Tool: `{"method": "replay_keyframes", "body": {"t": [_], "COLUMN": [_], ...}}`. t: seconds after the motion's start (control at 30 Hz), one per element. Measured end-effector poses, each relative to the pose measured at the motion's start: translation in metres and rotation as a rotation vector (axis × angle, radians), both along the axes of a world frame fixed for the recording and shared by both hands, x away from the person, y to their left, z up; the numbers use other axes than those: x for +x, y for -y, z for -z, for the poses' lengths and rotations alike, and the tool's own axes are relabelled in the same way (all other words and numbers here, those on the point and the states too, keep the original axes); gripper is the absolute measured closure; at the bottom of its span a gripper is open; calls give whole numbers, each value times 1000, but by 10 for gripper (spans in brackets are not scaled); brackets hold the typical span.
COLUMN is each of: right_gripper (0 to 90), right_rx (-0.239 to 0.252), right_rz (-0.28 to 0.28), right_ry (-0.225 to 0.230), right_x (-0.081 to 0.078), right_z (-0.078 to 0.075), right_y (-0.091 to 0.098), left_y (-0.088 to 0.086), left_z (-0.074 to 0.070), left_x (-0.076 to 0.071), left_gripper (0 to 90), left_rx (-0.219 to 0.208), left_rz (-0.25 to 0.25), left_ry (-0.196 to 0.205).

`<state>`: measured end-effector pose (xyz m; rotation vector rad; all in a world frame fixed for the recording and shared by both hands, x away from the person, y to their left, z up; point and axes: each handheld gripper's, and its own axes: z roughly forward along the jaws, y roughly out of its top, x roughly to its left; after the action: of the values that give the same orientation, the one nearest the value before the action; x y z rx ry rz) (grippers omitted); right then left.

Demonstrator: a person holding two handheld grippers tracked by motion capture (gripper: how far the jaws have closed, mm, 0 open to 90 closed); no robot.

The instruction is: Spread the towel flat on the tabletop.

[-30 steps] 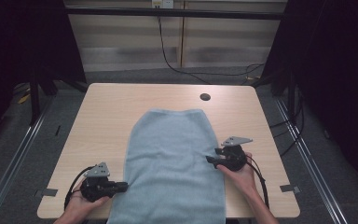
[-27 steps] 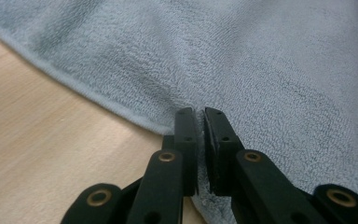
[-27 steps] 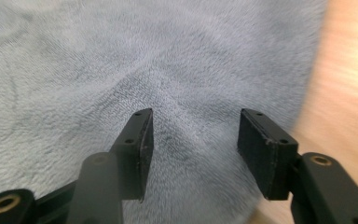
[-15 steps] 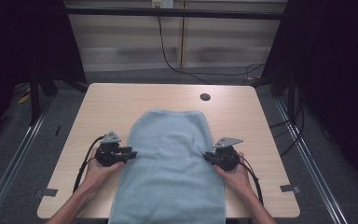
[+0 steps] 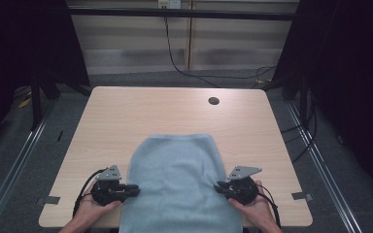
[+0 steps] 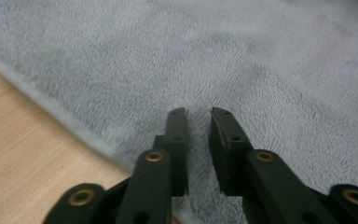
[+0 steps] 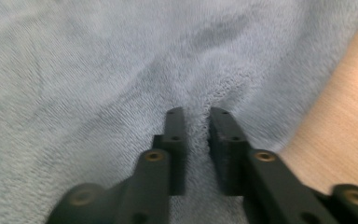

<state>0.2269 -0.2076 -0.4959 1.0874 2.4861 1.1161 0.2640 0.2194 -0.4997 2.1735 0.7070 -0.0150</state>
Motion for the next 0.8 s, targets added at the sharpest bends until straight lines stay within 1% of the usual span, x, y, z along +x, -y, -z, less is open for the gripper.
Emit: {"method": "replay_keyframes", "body": {"t": [0.03,0.07,0.1,0.17,0.2,0.23,0.27,0.3,0.33,0.37,0.4,0.43,0.47,0.5,0.57,0.6,0.67,0.73,0.77,0.8], "right_gripper": [712,696,672,635,622,597,583,579,568,561,562,572,572,682,811,836,847,846,846,835], "right_rx": [17,37,50,66,75,67,50,39,34,34,31,33,33,36,29,37,48,75,75,86], "right_rz": [7,12,28,85,100,123,139,150,167,180,191,205,205,202,187,175,146,94,94,38], "right_ry": [4,12,24,47,52,62,69,68,69,58,53,51,51,28,28,41,66,81,81,79], "right_x": [1,3,8,26,35,44,54,63,72,81,88,94,94,102,103,102,96,89,89,82], "right_z": [-3,-4,-7,-12,-14,-14,-14,-13,-11,-8,-5,-3,-3,2,3,2,-3,-8,-8,-11], "right_y": [2,4,7,11,12,12,12,12,12,12,12,11,11,8,3,0,-7,-17,-17,-29], "left_y": [0,0,2,4,4,6,6,6,9,9,8,7,7,7,6,6,6,6,6,6], "left_z": [-2,-2,-3,-2,-2,0,0,1,4,4,4,4,4,5,6,5,6,6,6,6], "left_x": [5,10,19,35,35,49,49,54,59,60,60,60,60,59,58,57,57,57,57,57], "left_gripper": [746,737,733,722,718,714,712,708,701,702,702,701,699,697,696,694,692,691,692,691], "left_rx": [-18,-27,-24,-20,-20,-10,-10,-21,4,2,-4,1,1,-1,-6,-1,-4,-9,-9,-10], "left_rz": [-4,-18,-45,-90,-90,-131,-131,-145,-146,-148,-149,-150,-150,-147,-149,-148,-149,-153,-153,-153], "left_ry": [8,7,10,25,25,31,31,25,34,41,35,36,36,37,40,46,44,42,42,41]}}
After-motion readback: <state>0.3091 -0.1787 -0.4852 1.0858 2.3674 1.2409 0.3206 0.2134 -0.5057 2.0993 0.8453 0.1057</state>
